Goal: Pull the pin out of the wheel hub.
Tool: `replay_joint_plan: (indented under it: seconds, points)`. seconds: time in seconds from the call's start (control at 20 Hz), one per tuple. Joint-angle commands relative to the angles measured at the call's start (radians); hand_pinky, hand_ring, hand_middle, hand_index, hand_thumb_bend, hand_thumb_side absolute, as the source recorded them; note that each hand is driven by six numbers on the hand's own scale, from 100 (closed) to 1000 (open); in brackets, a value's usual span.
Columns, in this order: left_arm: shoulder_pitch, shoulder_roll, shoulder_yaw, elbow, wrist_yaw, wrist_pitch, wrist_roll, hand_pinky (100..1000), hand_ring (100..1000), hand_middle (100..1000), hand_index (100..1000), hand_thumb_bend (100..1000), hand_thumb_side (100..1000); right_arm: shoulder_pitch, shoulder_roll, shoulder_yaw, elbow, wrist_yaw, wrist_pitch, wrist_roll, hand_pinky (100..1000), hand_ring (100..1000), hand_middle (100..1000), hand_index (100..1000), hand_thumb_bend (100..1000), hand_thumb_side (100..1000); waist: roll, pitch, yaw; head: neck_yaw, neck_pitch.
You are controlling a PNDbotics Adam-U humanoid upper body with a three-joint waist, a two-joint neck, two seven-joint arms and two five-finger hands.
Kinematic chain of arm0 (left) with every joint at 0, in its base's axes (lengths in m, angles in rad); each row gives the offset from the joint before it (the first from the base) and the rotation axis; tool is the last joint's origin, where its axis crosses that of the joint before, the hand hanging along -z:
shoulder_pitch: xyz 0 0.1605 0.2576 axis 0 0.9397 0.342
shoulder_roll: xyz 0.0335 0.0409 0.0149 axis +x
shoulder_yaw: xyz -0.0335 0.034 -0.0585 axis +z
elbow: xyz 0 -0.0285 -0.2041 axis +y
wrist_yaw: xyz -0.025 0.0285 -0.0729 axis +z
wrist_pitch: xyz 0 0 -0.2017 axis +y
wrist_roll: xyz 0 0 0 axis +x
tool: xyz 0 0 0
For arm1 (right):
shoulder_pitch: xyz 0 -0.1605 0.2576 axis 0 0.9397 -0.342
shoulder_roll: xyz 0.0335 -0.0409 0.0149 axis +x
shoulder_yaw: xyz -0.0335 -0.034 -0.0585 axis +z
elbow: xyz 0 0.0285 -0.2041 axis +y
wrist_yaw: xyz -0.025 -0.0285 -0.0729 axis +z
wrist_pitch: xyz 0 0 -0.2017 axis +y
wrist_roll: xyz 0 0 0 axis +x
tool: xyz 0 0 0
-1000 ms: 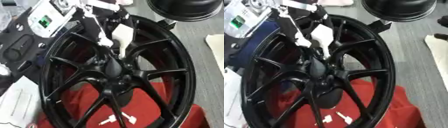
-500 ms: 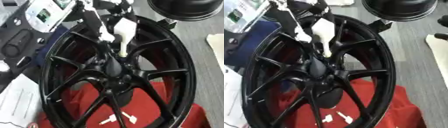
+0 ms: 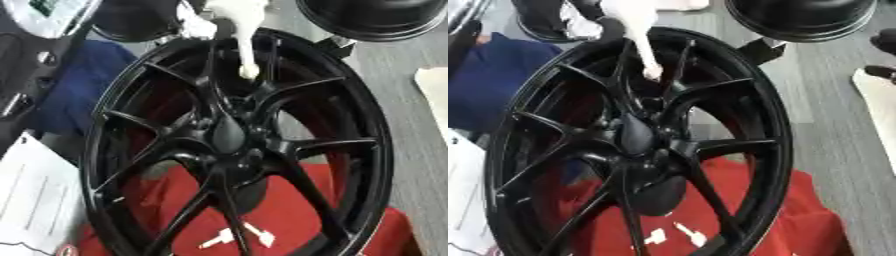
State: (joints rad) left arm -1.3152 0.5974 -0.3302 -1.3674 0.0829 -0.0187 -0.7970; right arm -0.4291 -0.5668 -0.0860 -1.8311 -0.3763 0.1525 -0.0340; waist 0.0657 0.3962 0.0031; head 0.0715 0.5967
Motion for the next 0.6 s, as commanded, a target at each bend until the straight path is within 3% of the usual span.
replay_joint_plan:
  seconds: [0.05,0.15,0.35,0.45,0.6]
  points:
    - [-0.017,0.036,0.023,-0.02,0.02,0.003,0.015,662,499,206,244,149,100,-0.004,-0.026,-0.01,-0.017,-0.002,-0.003,-0.002,804,958,752,739,100,736,-0.004,-0.033,0.001,-0.002,0.001]
    - [-0.012,0.042,0.028,-0.016,0.018,0.008,0.019,663,503,202,238,103,100,0.001,-0.03,-0.015,-0.013,0.001,-0.004,-0.005,804,958,752,740,100,730,-0.002,-0.038,0.007,-0.026,0.009]
    - [0.073,0.126,0.112,0.068,0.002,0.042,0.071,657,500,196,231,100,100,0.064,-0.057,-0.057,-0.008,0.009,-0.025,-0.041,804,958,752,740,100,722,-0.015,-0.07,0.091,-0.11,0.04]
    - [0.124,0.178,0.164,0.118,0.028,0.021,0.103,656,500,195,231,100,100,0.086,-0.068,-0.075,-0.01,0.011,-0.034,-0.06,804,957,752,740,100,718,-0.026,-0.078,0.138,-0.147,0.044]
    - [0.207,0.261,0.246,0.197,0.077,-0.026,0.154,654,501,194,231,100,100,0.103,-0.08,-0.088,-0.013,0.013,-0.044,-0.079,804,957,752,740,100,714,-0.035,-0.084,0.168,-0.167,0.04]
